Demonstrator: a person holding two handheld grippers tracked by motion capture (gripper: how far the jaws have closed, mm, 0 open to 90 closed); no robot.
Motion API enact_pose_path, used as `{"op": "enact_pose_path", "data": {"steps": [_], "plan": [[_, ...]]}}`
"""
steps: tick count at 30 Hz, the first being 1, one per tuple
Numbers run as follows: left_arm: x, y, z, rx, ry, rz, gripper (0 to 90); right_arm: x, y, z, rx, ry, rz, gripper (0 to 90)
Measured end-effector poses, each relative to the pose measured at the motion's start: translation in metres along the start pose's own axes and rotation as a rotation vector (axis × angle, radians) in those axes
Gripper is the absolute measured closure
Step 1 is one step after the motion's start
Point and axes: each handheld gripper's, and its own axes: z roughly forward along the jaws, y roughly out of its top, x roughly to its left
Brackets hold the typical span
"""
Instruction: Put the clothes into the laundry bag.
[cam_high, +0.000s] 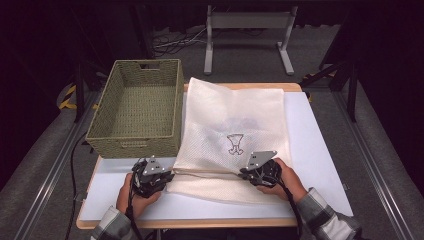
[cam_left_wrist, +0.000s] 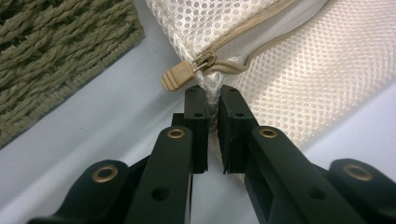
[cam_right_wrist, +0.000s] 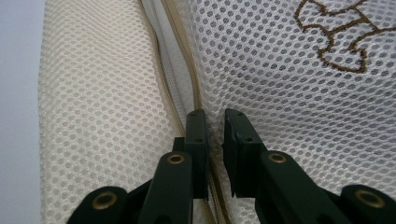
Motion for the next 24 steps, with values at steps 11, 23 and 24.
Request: {"op": "enact_pose_path", "data": {"steps": [11,23,24], "plan": [[-0.001,-0.002,-0.002,-0.011,-0.006,0.008,84.0,-0.001,0.000,0.003,0.036,-0.010,0.001,73.9],[-0.001,-0.002,0.000,-0.017,-0.006,0.014,84.4,0.000,0.004,-0.006,-0.018,0.008,-0.035,55.5],[-0.001,-0.002,0.000,-0.019,-0.007,0.013,84.4,0.000,0.005,-0.009,-0.040,0.011,-0.034,54.2]]}}
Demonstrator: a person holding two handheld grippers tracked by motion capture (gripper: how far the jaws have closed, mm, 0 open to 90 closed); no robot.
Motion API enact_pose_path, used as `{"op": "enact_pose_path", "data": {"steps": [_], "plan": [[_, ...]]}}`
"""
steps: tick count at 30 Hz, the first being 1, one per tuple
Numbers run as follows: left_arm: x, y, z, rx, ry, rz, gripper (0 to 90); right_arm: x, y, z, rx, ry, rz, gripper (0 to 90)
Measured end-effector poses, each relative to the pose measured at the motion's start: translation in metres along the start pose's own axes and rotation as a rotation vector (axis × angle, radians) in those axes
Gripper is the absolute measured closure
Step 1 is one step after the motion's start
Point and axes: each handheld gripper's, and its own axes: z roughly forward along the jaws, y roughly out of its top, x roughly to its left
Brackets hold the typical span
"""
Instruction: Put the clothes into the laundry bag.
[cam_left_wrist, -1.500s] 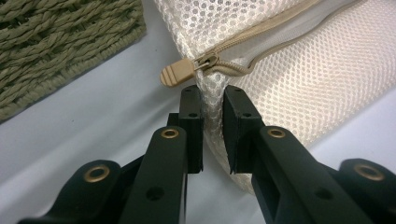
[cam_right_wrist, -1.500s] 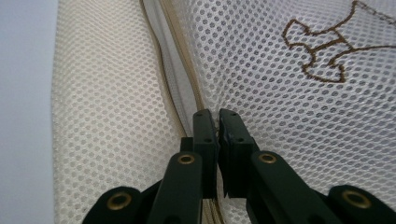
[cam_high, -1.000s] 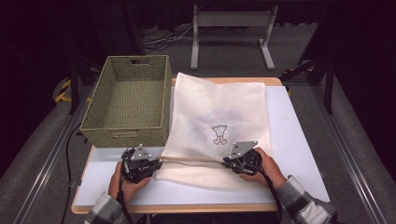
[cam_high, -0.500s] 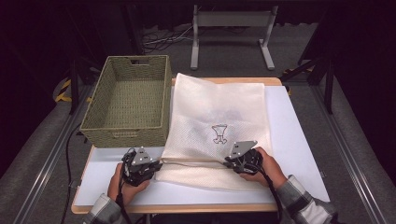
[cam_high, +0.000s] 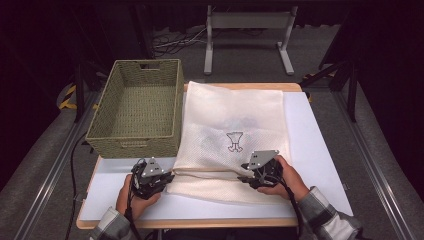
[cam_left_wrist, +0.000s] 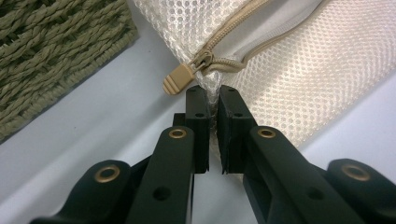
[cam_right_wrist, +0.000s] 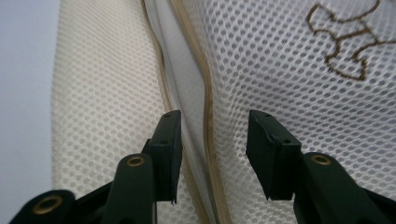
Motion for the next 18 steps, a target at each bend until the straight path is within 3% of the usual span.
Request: {"op": "enact_pose_path", "data": {"steps": [12,18], "plan": [[-0.001,-0.001,0.001,-0.001,-0.003,-0.002,84.3,-0.002,0.005,-0.007,-0.089,-0.031,0.048,35.4],[0.000,-0.002,0.001,-0.005,-0.011,-0.015,83.7,-0.001,0.011,-0.009,-0.122,-0.058,0.067,32.9]]}}
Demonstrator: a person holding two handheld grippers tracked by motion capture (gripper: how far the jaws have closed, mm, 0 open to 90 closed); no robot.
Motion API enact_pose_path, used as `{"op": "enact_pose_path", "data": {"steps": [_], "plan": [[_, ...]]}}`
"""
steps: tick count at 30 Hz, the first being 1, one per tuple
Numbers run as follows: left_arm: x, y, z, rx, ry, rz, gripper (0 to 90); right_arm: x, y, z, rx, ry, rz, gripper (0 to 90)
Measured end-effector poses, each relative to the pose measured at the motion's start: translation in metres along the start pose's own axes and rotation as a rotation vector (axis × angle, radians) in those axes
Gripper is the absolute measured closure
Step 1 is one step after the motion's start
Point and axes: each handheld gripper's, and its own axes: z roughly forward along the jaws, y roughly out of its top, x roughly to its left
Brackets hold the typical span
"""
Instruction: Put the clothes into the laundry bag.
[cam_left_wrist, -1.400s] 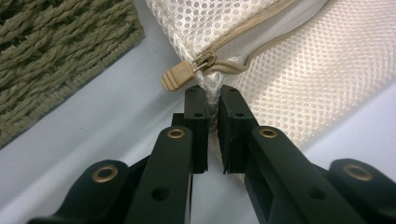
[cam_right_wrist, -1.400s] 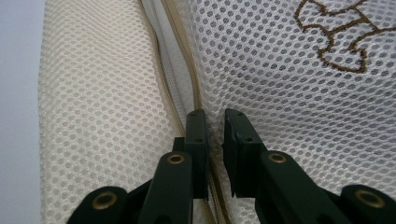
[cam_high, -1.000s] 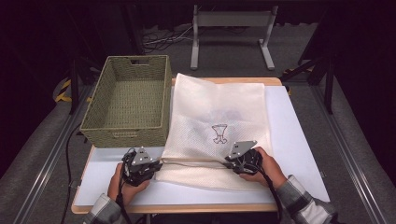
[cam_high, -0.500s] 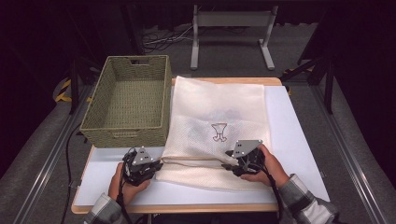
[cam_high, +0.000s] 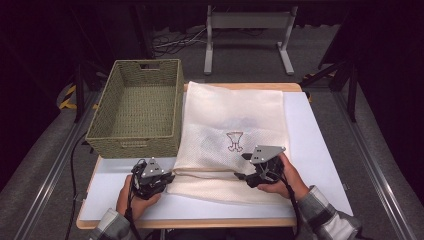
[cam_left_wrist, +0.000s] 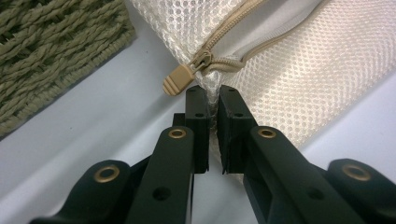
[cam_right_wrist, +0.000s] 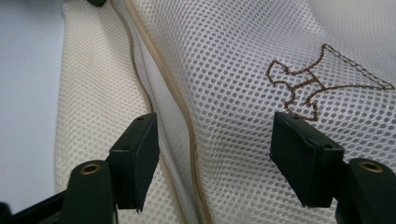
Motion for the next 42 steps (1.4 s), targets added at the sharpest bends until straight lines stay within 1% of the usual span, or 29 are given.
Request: {"op": "enact_pose_path", "data": {"steps": [2,3,4,5,7,9,10,11,13,15,18,22,23,24,26,28,30,36,42], "plan": [[0.001,-0.001,0.000,0.002,-0.018,-0.007,82.5,0.001,0.001,0.001,0.004,-0.015,-0.007,33.0],[0.001,-0.001,0.000,0.004,-0.034,-0.013,80.6,0.002,0.002,0.001,0.006,-0.019,-0.012,32.8],[0.001,-0.002,0.001,0.016,-0.058,-0.025,76.2,0.002,0.002,0.002,0.008,-0.018,-0.011,32.2],[0.001,-0.002,0.002,0.025,-0.068,-0.025,74.6,0.002,0.002,0.002,0.012,-0.014,-0.011,32.2],[0.000,-0.004,0.004,0.040,-0.090,-0.033,73.3,0.003,0.002,0.003,0.016,-0.018,-0.017,32.2],[0.000,-0.004,0.003,0.041,-0.116,-0.043,70.8,0.003,0.002,0.004,0.016,-0.016,-0.022,31.9],[0.001,-0.004,0.003,0.042,-0.115,-0.039,69.3,0.004,0.003,0.004,0.020,-0.014,-0.023,31.8],[0.000,-0.004,0.002,0.047,-0.119,-0.041,69.7,0.004,0.003,0.004,0.020,-0.013,-0.024,31.8],[-0.001,-0.005,0.002,0.045,-0.129,-0.052,74.2,0.004,0.003,0.005,0.023,-0.012,-0.031,31.8],[-0.001,-0.005,0.002,0.048,-0.124,-0.052,78.8,0.005,0.003,0.006,0.027,-0.010,-0.033,31.8],[-0.001,-0.005,0.001,0.042,-0.111,-0.060,82.9,0.006,0.003,0.008,0.031,-0.007,-0.036,32.1],[-0.001,-0.004,0.000,0.036,-0.104,-0.062,83.3,0.006,0.003,0.008,0.030,-0.006,-0.035,32.0],[-0.001,-0.004,0.000,0.033,-0.105,-0.066,83.5,0.006,0.004,0.008,0.025,-0.004,-0.030,33.9],[-0.002,-0.004,0.000,0.030,-0.093,-0.059,84.0,0.006,0.004,0.009,0.023,-0.002,-0.029,34.5],[-0.003,-0.003,0.000,0.026,-0.091,-0.059,84.3,0.007,0.006,0.009,0.023,0.000,-0.037,37.3],[-0.003,-0.003,-0.001,0.025,-0.087,-0.053,84.5,0.007,0.007,0.010,0.018,0.007,-0.032,39.8],[-0.002,-0.003,-0.001,0.022,-0.091,-0.057,84.6,0.008,0.009,0.011,0.015,0.006,-0.036,41.5],[-0.003,-0.003,0.000,0.028,-0.089,-0.049,84.6,0.006,0.012,0.010,-0.008,-0.002,-0.021,42.1],[-0.004,-0.004,0.000,0.027,-0.076,-0.042,84.6,0.005,0.012,0.009,-0.014,-0.005,-0.016,43.9]]}}
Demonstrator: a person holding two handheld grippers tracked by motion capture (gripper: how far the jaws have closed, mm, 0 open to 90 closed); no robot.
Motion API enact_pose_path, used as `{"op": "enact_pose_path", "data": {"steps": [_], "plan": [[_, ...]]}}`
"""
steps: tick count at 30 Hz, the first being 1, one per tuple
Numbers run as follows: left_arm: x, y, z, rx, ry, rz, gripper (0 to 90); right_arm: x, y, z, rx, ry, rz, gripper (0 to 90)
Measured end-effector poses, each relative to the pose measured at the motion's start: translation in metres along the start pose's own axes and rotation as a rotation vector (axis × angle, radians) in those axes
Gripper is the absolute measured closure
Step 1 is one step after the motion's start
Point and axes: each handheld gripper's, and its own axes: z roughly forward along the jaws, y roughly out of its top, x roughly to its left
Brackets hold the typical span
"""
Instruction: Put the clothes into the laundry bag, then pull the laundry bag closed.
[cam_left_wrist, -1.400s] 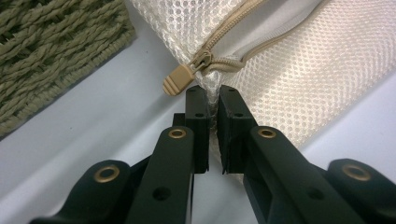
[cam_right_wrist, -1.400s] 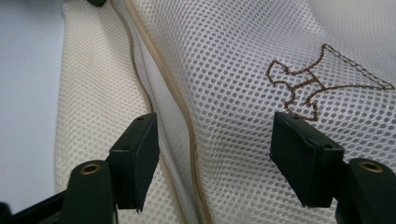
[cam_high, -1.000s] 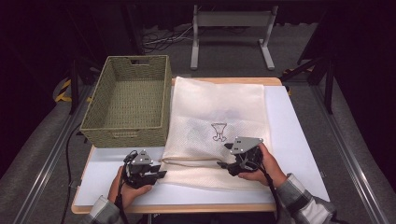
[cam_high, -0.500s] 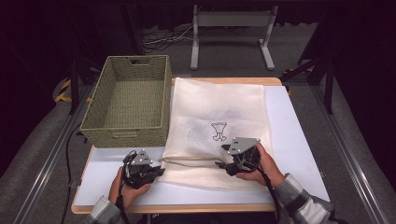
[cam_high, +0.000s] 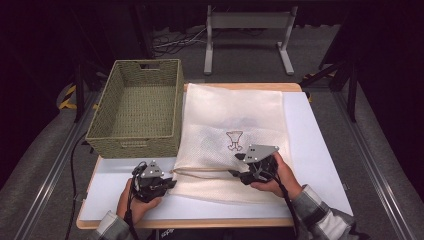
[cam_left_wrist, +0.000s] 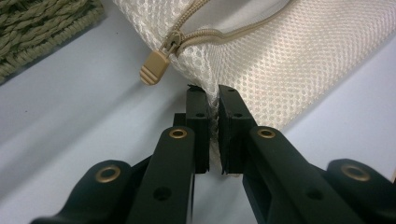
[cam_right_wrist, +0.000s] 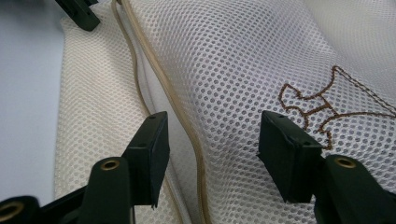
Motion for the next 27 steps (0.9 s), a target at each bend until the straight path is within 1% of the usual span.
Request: {"op": "enact_pose_path", "data": {"steps": [5,6,9,13,15,17,19,21,27], "plan": [[0.000,-0.001,0.001,-0.003,0.002,-0.002,84.5,0.000,0.002,0.000,-0.005,-0.004,-0.003,44.4],[0.000,-0.001,0.000,-0.005,0.005,0.003,84.5,-0.001,0.003,0.001,-0.009,0.001,-0.002,44.0],[0.000,-0.002,-0.001,-0.011,0.002,-0.004,84.4,-0.001,0.003,0.001,-0.012,0.008,-0.002,42.2],[0.000,-0.003,-0.001,-0.023,-0.004,-0.010,84.5,-0.001,0.003,0.001,-0.017,0.007,-0.001,42.0],[0.000,-0.003,-0.001,-0.021,-0.003,-0.003,84.5,-0.001,0.003,0.001,-0.012,0.008,-0.003,42.3],[0.001,-0.003,-0.001,-0.020,0.001,0.003,84.5,-0.001,0.004,0.003,-0.011,0.007,-0.003,43.0],[0.000,-0.003,-0.001,-0.020,-0.002,-0.002,84.4,0.000,0.005,0.004,-0.008,0.008,-0.003,43.9],[0.001,-0.003,-0.001,-0.020,0.002,0.005,84.4,0.001,0.007,0.005,-0.009,0.010,-0.004,44.1],[0.001,-0.003,-0.001,-0.028,0.000,-0.017,84.3,0.003,0.018,0.008,-0.030,0.021,-0.001,48.6]]}}
